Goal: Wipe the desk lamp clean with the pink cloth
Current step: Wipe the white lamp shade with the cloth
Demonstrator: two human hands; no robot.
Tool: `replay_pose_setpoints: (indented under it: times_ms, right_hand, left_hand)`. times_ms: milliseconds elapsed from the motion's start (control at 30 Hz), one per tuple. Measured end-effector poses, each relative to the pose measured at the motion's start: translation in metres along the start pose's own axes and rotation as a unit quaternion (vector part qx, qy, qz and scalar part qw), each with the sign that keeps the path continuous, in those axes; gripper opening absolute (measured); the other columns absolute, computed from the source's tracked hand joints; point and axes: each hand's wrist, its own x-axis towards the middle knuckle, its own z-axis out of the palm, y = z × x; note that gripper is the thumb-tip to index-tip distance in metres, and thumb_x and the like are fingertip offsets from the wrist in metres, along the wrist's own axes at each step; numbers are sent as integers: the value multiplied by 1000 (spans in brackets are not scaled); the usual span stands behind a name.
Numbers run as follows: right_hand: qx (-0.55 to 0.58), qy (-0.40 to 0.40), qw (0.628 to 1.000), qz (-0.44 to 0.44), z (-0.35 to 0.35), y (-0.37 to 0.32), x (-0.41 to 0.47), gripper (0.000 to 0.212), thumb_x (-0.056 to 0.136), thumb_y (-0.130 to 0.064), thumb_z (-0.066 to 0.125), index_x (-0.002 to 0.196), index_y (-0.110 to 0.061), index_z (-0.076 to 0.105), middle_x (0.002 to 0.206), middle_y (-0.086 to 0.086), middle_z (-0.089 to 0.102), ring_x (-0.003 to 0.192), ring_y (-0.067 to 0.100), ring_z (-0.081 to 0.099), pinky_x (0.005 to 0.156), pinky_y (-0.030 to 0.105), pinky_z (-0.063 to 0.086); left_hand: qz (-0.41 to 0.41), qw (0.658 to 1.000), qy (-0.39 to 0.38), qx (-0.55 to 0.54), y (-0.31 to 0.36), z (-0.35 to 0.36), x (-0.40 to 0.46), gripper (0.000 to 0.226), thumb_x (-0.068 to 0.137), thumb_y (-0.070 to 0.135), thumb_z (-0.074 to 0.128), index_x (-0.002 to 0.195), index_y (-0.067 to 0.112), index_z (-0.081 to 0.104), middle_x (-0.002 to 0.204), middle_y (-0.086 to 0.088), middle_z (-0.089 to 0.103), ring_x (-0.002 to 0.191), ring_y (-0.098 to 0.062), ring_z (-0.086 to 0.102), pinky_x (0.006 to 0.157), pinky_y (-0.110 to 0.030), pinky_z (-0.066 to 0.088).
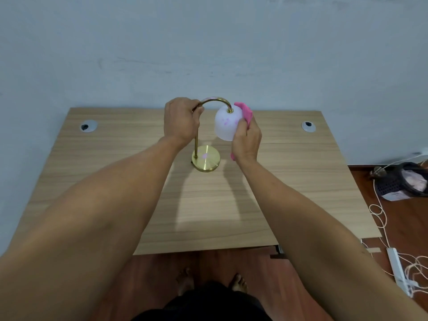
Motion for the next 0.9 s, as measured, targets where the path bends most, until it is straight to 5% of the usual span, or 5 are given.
replay_pose_setpoints:
  times_ms: [167,367,567,800,900]
  right_hand:
    - [-84,-49,988,-117,-2,20,-25,54,103,-6,41,157,-7,44,168,11,37,159,25,29,130,48,26]
    - [-22,14,1000,6,8,3,1,55,99,-21,38,150,-12,55,160,4,51,151,19,43,126,44,34]
    - [-112,-75,980,-145,0,32,-37,56,107,-4,40,162,-5,31,173,10,22,164,28,11,134,39,11]
    - [-26,22,999,26,19,2,-11,58,104,-31,34,161,-19,37,165,6,43,144,37,50,120,55,40]
    - [-104,-32,989,-102,27,14,-31,56,109,-14,37,164,-6,26,174,10,21,163,34,11,132,56,15]
  left_hand:
    - [8,1000,-5,-18,0,0,-1,34,95,21,60,67,3,55,58,-15,52,63,-38,50,66,-47,47]
    - [19,1000,-11,-22,6,-1,-3,35,95,19,59,64,8,48,57,-9,46,62,-38,47,65,-48,47]
    - [22,999,-22,-40,4,-1,-4,36,97,18,59,64,5,48,56,-11,45,63,-41,47,62,-42,41]
    - [32,998,-30,-35,5,-2,-6,37,97,15,58,65,0,49,57,-9,44,65,-42,45,64,-39,37]
    - [38,998,-32,-41,5,-4,-6,37,98,16,59,65,1,49,56,-9,43,64,-41,44,68,-42,41]
